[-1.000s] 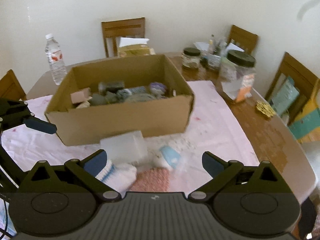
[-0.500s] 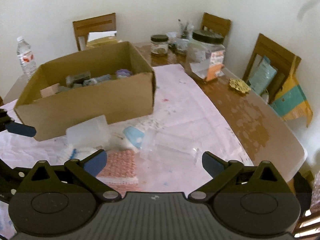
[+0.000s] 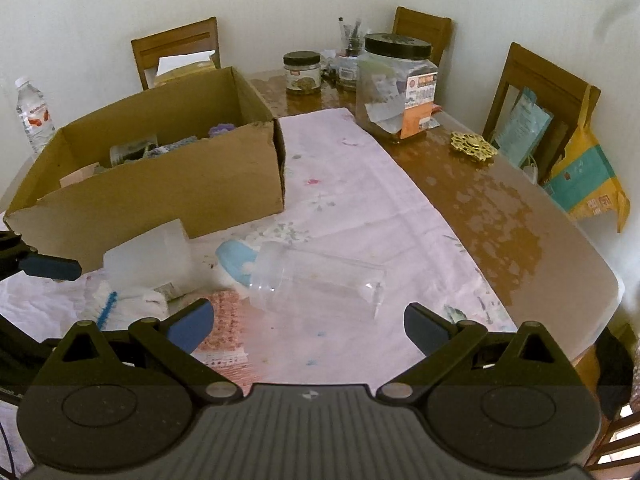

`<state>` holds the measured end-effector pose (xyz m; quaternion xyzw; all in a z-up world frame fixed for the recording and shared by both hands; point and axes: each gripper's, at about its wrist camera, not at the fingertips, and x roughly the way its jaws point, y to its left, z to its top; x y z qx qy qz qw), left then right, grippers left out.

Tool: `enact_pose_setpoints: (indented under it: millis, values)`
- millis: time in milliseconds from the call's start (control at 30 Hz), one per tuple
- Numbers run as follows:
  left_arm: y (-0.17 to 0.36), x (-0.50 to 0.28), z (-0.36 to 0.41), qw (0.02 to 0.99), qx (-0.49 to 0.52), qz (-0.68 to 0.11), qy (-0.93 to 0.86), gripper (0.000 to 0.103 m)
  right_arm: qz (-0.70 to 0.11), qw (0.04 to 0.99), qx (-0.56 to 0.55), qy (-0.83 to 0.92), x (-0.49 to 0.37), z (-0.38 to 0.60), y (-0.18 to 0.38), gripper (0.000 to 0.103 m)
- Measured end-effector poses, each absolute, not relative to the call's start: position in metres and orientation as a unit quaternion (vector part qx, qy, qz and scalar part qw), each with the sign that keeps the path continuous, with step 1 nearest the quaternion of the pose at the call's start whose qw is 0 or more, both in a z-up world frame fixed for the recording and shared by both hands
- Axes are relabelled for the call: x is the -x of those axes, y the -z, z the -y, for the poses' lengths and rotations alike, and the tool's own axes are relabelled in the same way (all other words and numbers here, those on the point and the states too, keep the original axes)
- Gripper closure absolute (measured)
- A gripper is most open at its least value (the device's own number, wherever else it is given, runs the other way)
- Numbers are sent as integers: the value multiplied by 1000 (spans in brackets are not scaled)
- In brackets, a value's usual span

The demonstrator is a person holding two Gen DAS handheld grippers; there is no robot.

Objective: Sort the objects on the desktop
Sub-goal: 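Grasp the white knitted sock roll with the left gripper while the right grasps the clear plastic jar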

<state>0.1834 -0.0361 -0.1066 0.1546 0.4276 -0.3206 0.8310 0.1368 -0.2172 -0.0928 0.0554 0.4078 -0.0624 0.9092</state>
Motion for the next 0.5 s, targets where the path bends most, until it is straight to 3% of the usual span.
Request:
enact_pose_setpoints:
  millis: [133,333,500]
  values:
    - [113,-186,39,827,-151,-436,322,18,-410,908,-57,61,-140,222,95,0]
    - [122,-190,43,822,-139,-452,319,35,-416,906,-59,55,-151,225,101,0]
    - [124,-192,40,826,-122,-453,312,40,-418,905,-62,53,-163,227,107,0]
